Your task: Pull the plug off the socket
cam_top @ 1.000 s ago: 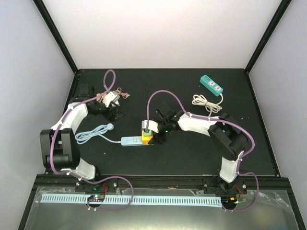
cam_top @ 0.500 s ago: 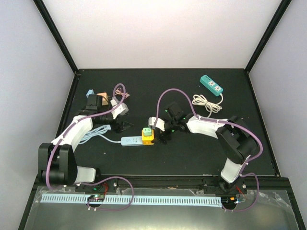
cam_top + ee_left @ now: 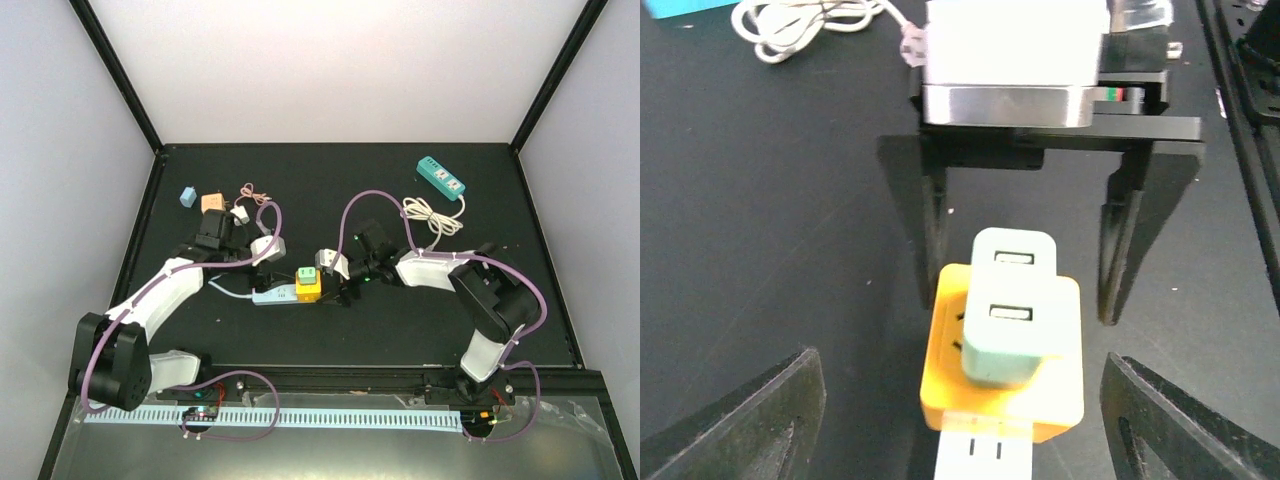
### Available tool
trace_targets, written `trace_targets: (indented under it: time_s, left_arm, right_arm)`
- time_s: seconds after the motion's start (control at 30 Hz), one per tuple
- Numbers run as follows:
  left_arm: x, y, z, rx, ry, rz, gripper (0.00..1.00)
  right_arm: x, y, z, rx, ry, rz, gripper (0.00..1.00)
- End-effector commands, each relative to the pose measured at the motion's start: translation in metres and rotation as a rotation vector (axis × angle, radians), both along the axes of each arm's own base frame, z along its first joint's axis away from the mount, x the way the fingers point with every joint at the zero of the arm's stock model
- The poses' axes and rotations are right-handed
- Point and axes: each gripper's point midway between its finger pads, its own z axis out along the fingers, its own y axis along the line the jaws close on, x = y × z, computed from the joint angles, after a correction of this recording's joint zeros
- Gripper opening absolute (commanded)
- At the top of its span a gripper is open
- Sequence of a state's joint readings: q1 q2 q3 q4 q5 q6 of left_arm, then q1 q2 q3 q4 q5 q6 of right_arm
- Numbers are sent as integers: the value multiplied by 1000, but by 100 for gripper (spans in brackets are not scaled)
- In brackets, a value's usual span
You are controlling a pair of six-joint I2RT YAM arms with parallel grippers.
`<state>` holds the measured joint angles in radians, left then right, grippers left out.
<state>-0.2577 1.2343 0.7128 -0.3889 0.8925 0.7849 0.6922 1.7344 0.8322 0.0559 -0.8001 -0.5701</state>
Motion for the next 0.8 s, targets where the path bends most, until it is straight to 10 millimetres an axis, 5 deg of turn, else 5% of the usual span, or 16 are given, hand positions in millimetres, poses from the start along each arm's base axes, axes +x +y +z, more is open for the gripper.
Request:
trace_targets:
  time_s: [0.0, 0.77]
  left_arm:
    - [-4, -14, 7, -12, -85, -70, 76]
    - [-13, -33, -12, 83, -110, -136, 41]
  right_arm:
    - [-2, 10, 24, 115, -41, 38, 82]
    - [-2, 21, 9, 145, -53, 42, 62]
